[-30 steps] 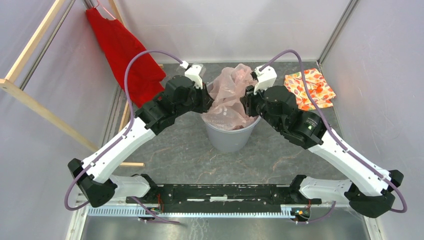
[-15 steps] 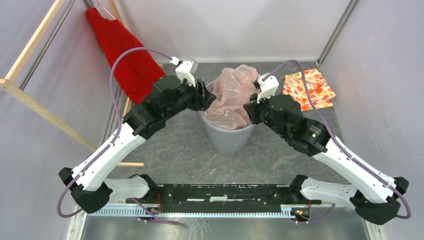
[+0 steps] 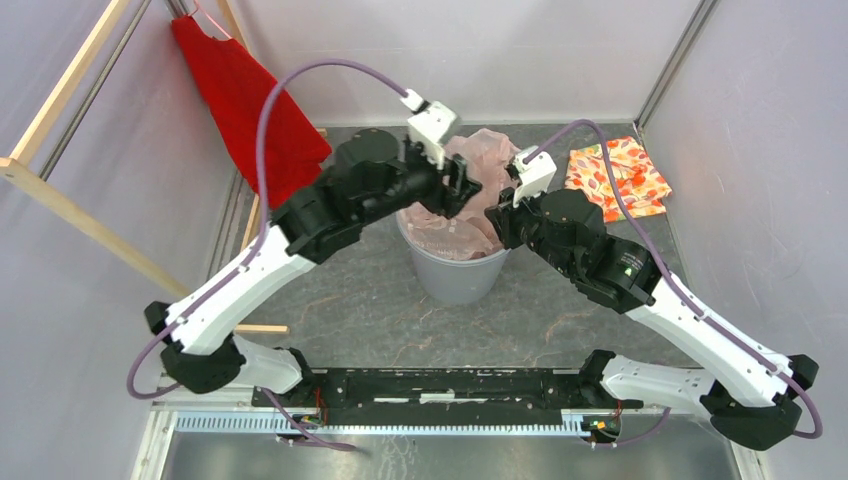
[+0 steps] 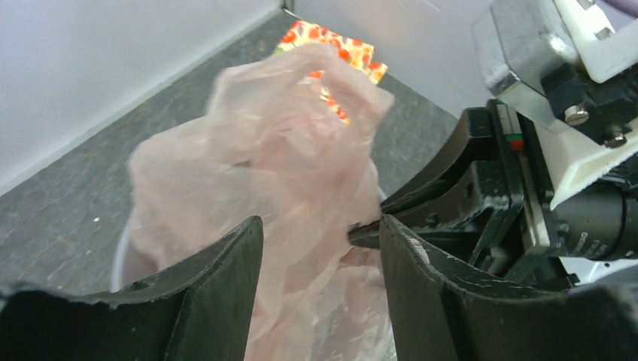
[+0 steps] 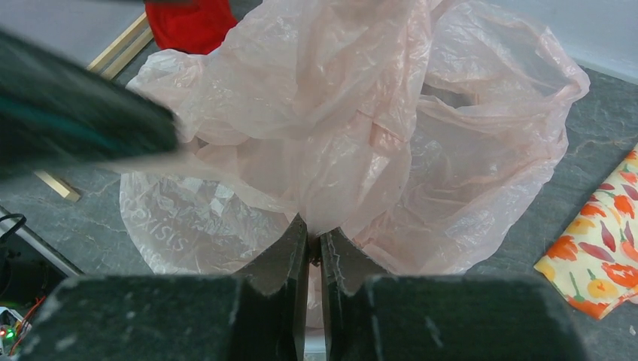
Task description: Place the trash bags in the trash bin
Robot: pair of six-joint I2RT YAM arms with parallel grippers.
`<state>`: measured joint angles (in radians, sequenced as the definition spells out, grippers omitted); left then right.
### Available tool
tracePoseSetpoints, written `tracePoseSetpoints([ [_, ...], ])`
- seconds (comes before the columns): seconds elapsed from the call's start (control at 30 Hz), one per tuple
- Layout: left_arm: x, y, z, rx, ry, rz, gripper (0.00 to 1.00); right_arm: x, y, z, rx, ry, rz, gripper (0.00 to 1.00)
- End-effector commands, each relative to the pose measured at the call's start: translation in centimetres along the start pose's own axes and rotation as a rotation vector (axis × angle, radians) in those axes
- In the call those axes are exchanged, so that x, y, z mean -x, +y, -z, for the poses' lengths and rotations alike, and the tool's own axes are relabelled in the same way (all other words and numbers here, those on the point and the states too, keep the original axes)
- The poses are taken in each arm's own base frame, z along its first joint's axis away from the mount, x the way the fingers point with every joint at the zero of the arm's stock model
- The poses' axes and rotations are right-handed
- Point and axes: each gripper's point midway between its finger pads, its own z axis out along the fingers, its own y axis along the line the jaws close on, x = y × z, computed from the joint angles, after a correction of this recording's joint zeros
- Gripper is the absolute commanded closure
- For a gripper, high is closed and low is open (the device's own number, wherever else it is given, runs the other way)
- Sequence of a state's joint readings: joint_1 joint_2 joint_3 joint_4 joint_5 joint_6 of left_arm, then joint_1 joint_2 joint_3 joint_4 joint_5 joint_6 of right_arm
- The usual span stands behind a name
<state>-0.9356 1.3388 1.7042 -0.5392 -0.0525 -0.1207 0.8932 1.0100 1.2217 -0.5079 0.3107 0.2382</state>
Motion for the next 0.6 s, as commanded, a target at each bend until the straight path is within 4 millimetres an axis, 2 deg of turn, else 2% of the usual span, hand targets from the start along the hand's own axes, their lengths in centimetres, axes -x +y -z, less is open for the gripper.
tracePoseSetpoints([
  [0.0, 0.7, -1.0, -1.5, 0.001, -0.006, -0.123, 0.35, 1.0, 0.1, 0.5, 0.008, -0.051, -0.017, 0.87],
  [0.17, -0.1, -1.0, -3.0, 0.023, 0.011, -0.159, 0.37, 0.8, -0.3, 0.8, -0.003, -0.056, -0.030, 0.87],
  [0.27, 0.2, -0.5, -3.4, 0.066, -0.008, -0.151, 0.42, 0.7, -0.4, 0.9, -0.008, -0.055, -0.034, 0.88],
  [0.4, 0.7, 0.3, -3.7, 0.116, -0.039, -0.135, 0.58, 0.5, -0.4, 1.0, -0.009, -0.047, -0.036, 0.88],
  [0.53, 0.8, 1.1, -3.8, 0.168, -0.051, -0.129, 0.81, 0.1, -0.7, 1.0, -0.024, -0.039, -0.035, 0.88],
  [0.57, 0.8, 1.1, -3.7, 0.171, -0.055, -0.114, 0.83, 0.0, -0.9, 1.0, -0.031, -0.037, -0.034, 0.89],
])
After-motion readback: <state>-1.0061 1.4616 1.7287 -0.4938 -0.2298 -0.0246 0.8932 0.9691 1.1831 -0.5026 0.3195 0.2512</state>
